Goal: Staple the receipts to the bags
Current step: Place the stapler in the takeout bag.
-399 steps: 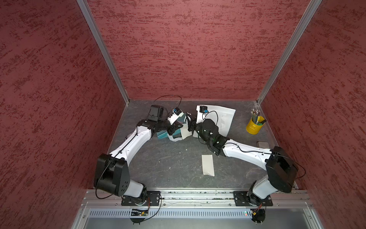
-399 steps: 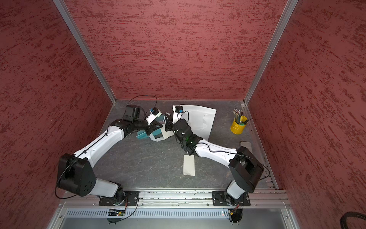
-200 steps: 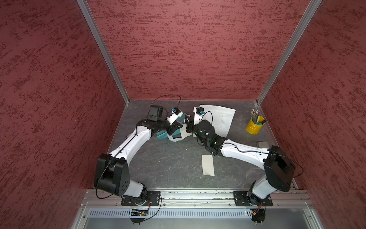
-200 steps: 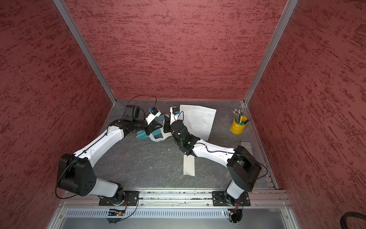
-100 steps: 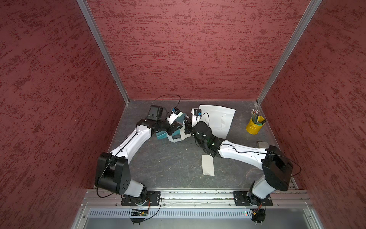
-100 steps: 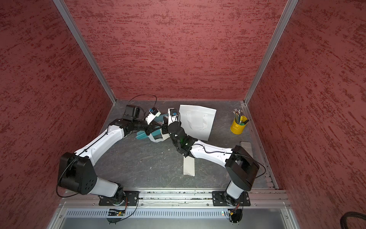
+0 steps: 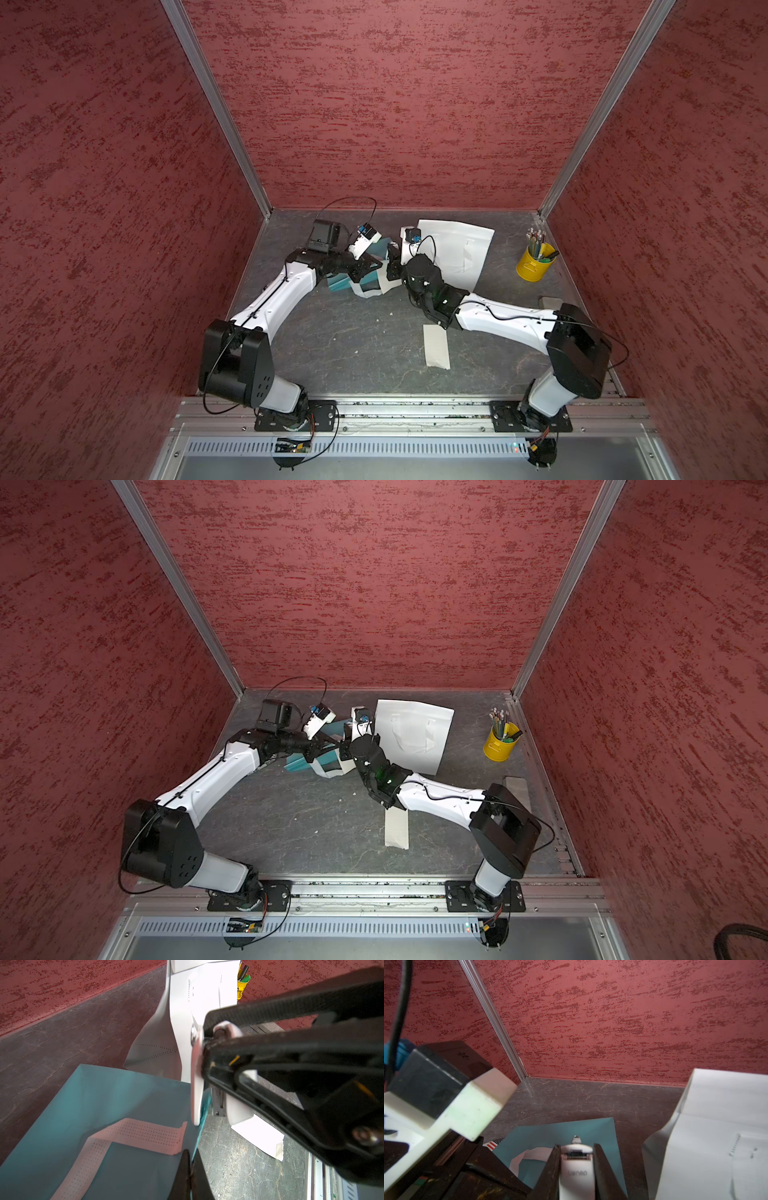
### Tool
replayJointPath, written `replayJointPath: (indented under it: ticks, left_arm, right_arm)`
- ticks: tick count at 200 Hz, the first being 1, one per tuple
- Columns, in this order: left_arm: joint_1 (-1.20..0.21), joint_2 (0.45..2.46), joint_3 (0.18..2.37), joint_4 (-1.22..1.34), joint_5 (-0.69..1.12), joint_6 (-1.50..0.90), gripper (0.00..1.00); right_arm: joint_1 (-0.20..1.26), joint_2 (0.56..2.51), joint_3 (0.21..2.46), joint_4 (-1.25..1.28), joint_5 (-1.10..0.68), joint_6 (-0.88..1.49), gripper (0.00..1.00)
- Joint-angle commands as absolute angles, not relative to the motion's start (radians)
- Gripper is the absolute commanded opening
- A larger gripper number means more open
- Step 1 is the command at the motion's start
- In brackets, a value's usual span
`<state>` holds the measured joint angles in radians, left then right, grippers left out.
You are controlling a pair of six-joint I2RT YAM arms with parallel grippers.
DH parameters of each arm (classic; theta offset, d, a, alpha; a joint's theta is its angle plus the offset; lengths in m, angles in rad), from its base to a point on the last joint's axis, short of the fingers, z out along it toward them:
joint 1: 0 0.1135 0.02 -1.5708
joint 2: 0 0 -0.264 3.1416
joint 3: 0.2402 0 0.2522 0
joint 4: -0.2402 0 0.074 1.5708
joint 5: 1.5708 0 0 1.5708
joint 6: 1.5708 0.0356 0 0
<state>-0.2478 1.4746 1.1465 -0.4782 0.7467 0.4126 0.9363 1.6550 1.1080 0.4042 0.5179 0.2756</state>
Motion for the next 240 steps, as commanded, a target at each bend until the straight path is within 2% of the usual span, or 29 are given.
replayJointPath:
  ticks: [1, 158, 188, 205, 240]
  left_arm:
    - [-0.237, 1.475, 1.182, -0.437, 0.790, 0.384, 0.00]
    - [-0.229, 1.482, 1.215, -0.436, 0.800, 0.362, 0.00]
    - [-0.225, 1.483, 1.218, -0.435, 0.804, 0.360, 0.00]
    - [-0.225, 1.485, 1.218, -0.435, 0.806, 0.362, 0.00]
    - [-0.224, 1.488, 1.216, -0.437, 0.808, 0.364, 0.00]
  right_arm:
    - [0.950, 1.671, 1.135, 0.381, 0.541, 0.250, 0.00]
    - [0.950, 1.703, 1.177, 0.315, 0.467, 0.244, 0.23]
    - [0.948, 1.700, 1.173, 0.308, 0.454, 0.253, 0.35]
    - [0.945, 1.693, 1.168, 0.311, 0.434, 0.259, 0.47]
    - [0.935, 1.652, 1.143, 0.335, 0.377, 0.264, 0.62]
